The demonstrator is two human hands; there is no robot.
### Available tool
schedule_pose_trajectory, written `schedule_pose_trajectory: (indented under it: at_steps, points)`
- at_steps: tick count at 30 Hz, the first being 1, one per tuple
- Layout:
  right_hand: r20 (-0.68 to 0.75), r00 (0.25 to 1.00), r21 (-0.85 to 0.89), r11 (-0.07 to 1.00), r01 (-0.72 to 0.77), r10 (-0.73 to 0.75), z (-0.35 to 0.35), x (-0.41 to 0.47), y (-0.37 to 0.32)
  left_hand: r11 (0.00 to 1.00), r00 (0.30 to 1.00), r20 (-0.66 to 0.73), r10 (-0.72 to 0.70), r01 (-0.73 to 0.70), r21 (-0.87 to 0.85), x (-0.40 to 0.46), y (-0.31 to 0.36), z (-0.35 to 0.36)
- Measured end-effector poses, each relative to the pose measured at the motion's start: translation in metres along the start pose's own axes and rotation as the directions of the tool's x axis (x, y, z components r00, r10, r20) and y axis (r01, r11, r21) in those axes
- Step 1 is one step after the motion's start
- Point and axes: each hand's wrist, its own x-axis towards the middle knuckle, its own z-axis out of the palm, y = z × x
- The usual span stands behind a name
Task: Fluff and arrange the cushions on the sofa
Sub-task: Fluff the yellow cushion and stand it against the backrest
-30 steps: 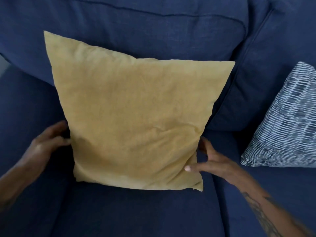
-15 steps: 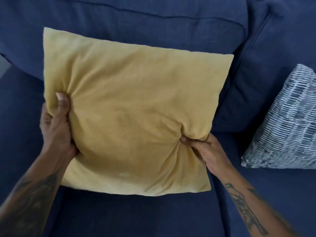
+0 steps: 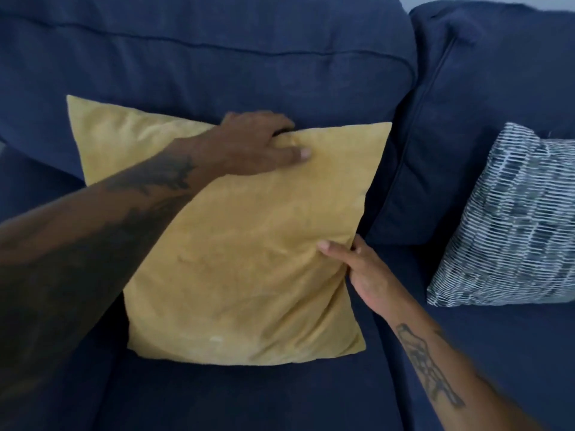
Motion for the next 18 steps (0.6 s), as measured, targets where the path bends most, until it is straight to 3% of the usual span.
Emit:
schedule_pose_trajectory:
  at_steps: [2,4,6,7,10,14,18]
  points:
    - [-0.032,0.999,0.046,0.999,-0.007,0.009,0.007,0.005,-0.015,0.997,1.000,-0.014,0.014,-0.015,-0.074,-0.001,0.001,0.011]
    - [-0.090,0.995,0.035,0.999,0.040,-0.036,0.011,0.005,-0.023,0.982,0.967,-0.246,0.060,-0.101,-0.157,-0.005,-0.005,0.017]
    - [-0.091,0.988,0.027,0.992,0.126,-0.123,0.012,0.003,-0.031,0.970,0.865,-0.494,0.088,-0.187,-0.155,-0.010,-0.010,0.008]
    - [-0.075,0.985,0.025,0.987,0.159,-0.157,0.011,0.003,-0.033,0.967,0.826,-0.552,0.116,-0.221,-0.127,-0.011,-0.010,-0.001]
    - [-0.019,0.986,-0.103,0.982,0.161,-0.164,0.005,0.001,-0.031,0.971,0.791,-0.593,0.148,-0.231,-0.067,-0.008,-0.013,-0.020]
    - [0.012,0.994,-0.483,0.871,-0.090,0.110,-0.018,-0.002,0.016,0.964,0.797,-0.577,0.179,-0.260,-0.059,-0.002,-0.023,-0.013]
    - [-0.117,0.976,-0.489,0.845,-0.216,0.182,-0.041,-0.001,0.064,0.974,0.812,-0.569,0.131,-0.212,-0.079,-0.003,-0.021,-0.014]
